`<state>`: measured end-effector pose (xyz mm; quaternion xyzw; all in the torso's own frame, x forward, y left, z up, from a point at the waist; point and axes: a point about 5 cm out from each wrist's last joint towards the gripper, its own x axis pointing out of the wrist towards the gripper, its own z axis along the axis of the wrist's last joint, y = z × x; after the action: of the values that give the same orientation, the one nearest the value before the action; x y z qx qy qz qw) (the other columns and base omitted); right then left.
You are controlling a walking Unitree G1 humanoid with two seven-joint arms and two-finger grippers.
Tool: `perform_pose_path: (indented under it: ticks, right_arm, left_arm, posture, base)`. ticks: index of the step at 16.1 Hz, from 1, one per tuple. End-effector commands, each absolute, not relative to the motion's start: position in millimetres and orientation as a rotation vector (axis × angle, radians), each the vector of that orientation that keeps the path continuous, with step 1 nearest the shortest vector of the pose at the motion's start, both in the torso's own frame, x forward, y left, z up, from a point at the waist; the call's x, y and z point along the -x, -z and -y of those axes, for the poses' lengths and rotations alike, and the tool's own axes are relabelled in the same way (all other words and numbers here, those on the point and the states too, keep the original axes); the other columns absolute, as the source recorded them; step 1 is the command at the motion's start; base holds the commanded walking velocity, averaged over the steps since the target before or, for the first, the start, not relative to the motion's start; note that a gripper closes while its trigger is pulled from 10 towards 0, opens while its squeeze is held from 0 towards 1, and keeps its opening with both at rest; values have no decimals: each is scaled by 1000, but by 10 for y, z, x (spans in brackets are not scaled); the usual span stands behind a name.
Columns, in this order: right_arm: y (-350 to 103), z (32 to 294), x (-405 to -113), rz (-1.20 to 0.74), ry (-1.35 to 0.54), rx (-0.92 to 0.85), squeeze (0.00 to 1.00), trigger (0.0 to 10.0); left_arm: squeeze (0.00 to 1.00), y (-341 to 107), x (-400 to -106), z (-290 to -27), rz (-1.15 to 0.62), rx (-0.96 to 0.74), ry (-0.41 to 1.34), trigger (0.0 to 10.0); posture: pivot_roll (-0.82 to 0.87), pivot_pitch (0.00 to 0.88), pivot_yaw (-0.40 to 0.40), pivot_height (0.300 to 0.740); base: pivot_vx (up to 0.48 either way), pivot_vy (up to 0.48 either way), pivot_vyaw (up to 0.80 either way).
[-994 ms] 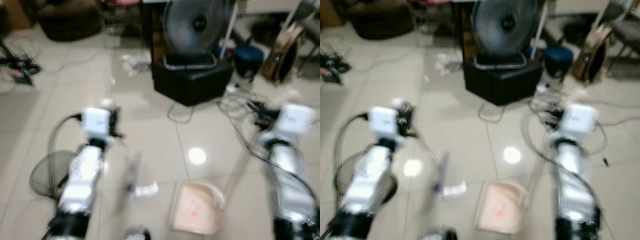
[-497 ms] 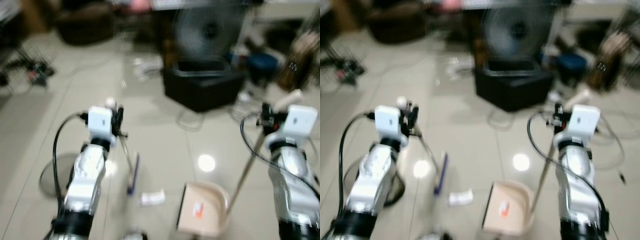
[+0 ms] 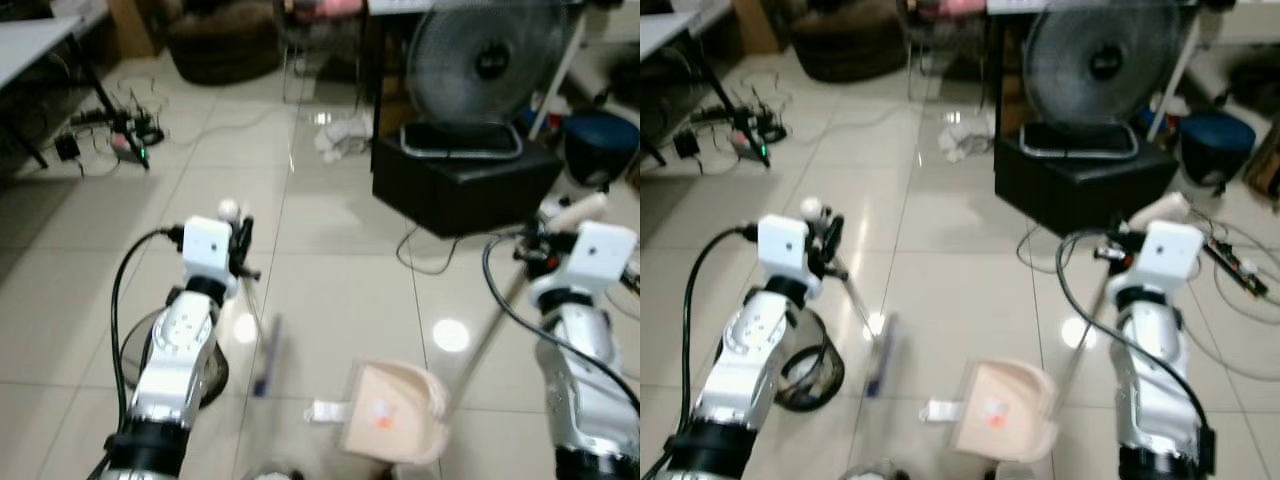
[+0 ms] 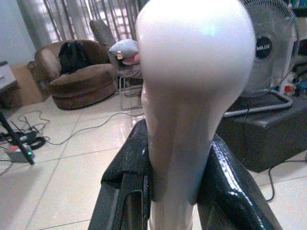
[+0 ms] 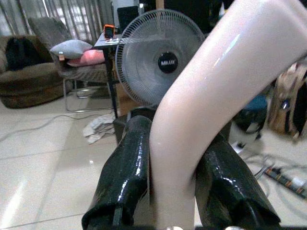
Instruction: Sweep floor
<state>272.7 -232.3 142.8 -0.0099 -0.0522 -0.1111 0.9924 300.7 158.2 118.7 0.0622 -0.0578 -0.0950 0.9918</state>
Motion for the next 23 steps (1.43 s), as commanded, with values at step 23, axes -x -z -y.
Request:
perform_pose_path:
  ticks: [23]
  right_arm:
    - [-1322,2447,-3042,253,143,426,0,10000]
  left_arm:
    - [0,-1014,-3183,-1573,62,-169,223,10000]
  posture:
    - [72,167,104,740]
  base:
    - [0,0,0]
